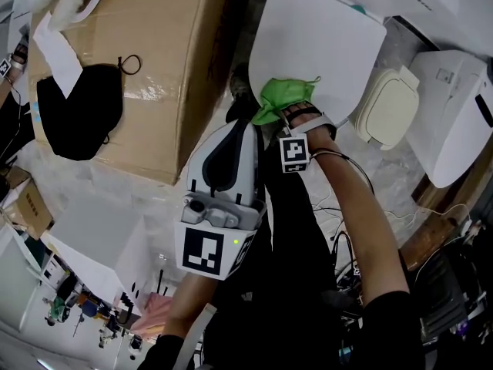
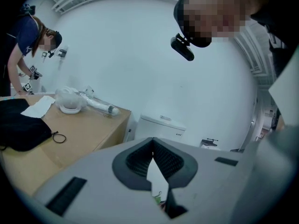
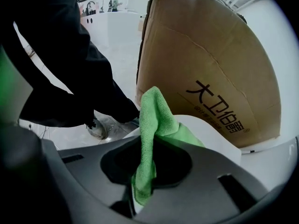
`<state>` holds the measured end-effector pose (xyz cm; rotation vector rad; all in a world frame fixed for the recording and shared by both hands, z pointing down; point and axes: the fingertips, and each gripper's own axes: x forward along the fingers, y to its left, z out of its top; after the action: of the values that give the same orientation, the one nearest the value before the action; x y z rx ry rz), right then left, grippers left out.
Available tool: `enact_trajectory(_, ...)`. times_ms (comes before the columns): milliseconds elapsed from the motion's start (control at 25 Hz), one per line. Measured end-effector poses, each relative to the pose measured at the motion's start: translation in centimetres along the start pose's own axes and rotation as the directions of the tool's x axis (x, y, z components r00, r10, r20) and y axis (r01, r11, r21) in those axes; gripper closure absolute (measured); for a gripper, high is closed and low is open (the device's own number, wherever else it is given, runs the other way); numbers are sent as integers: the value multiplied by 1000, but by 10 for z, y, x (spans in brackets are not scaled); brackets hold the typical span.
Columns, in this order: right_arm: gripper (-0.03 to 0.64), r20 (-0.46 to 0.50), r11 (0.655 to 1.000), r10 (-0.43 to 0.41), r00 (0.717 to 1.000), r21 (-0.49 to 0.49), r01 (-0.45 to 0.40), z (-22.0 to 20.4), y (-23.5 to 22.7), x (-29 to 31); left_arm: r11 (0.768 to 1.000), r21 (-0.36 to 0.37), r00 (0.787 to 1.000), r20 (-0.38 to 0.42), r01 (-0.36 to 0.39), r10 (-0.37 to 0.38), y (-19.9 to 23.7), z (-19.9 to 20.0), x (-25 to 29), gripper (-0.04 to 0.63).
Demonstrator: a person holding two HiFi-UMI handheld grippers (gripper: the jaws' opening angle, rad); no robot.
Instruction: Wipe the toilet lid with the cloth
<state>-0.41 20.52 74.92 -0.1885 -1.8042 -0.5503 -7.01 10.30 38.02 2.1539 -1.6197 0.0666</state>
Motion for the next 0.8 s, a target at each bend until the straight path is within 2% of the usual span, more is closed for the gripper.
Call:
enact_trajectory(480,558,-25,1000,10,1000,-7,-10,-44,44,-21,996,34,997,-29,76,-75,-39,-7,7,586)
enact_trajectory(800,559,-71,998,11,997,69,-6,-89,61,-35,991,49,991,-39,127,-125,-63,-5,15,586)
